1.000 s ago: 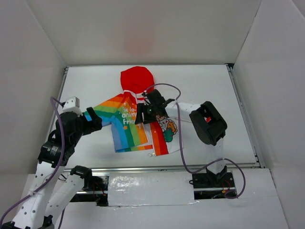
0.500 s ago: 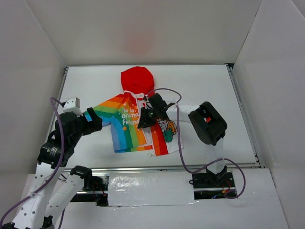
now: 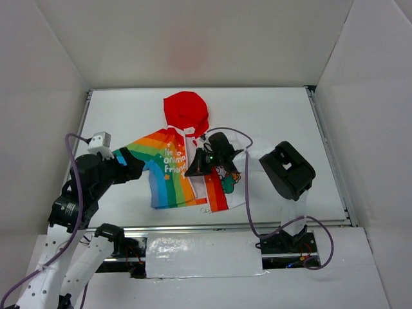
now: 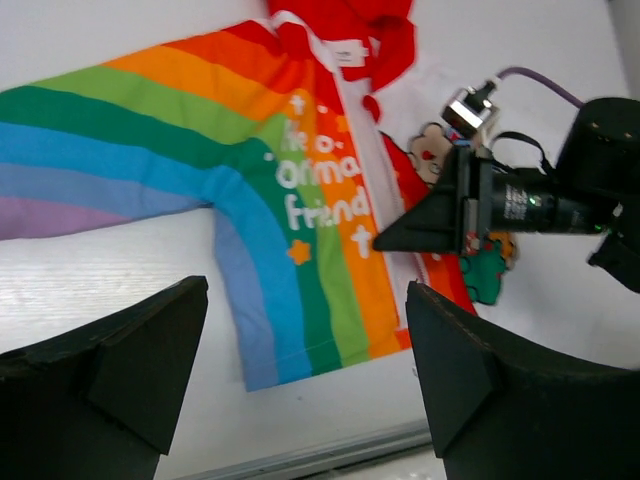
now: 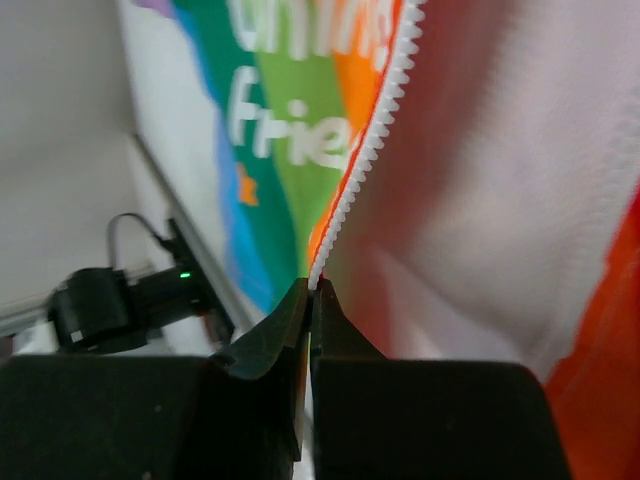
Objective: Zip up the jacket
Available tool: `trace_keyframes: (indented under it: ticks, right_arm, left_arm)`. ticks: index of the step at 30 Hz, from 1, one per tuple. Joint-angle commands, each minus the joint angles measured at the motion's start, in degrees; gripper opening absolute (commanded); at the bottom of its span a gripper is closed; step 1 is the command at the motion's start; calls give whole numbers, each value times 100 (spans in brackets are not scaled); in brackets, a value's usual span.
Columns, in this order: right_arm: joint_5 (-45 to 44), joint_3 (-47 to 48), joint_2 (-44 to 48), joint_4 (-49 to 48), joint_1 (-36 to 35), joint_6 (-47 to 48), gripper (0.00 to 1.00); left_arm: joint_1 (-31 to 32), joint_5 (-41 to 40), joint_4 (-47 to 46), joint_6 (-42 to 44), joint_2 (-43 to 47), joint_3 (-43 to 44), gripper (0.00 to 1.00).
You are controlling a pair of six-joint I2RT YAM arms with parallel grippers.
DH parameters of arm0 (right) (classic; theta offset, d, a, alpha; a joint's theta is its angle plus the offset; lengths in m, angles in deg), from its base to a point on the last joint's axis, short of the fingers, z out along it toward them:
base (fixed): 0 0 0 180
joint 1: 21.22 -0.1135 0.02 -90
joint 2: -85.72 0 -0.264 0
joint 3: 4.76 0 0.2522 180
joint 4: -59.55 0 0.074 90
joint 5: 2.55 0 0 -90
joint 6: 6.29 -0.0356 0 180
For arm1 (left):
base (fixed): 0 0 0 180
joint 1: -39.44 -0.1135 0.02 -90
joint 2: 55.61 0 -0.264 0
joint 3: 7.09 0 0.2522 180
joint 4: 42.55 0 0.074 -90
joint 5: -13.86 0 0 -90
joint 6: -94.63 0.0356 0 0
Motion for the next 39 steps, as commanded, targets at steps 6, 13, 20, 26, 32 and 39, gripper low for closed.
trace_keyframes:
  ticks: [6, 13, 20, 26, 32, 39]
  right_arm:
    - [502, -746, 773, -2977, -56, -2270, 0]
    - [335, -905, 861, -3314, -205, -2976, 0]
    - [20, -817, 967, -2998, -600, -3011, 0]
    - [-481, -774, 774, -2438, -794, -2732, 1]
    - [-781, -974, 703, -1757, -786, -2001, 39]
    - [-298, -1608, 98, -2891, -733, -2027, 55]
  left_arm:
    - [33, 1890, -734, -952, -45, -1066, 90]
    - [41, 3438, -2588, -1804, 201, -2517, 91]
    - [50, 3614, -3450, -1954, 351, -3158, 89]
    - [59, 3430, -3463, -2052, 596, -3450, 87]
    - [59, 2104, -1739, -1735, 860, -2687, 88]
    - [59, 2059, -1342, -1761, 1186, -2342, 89]
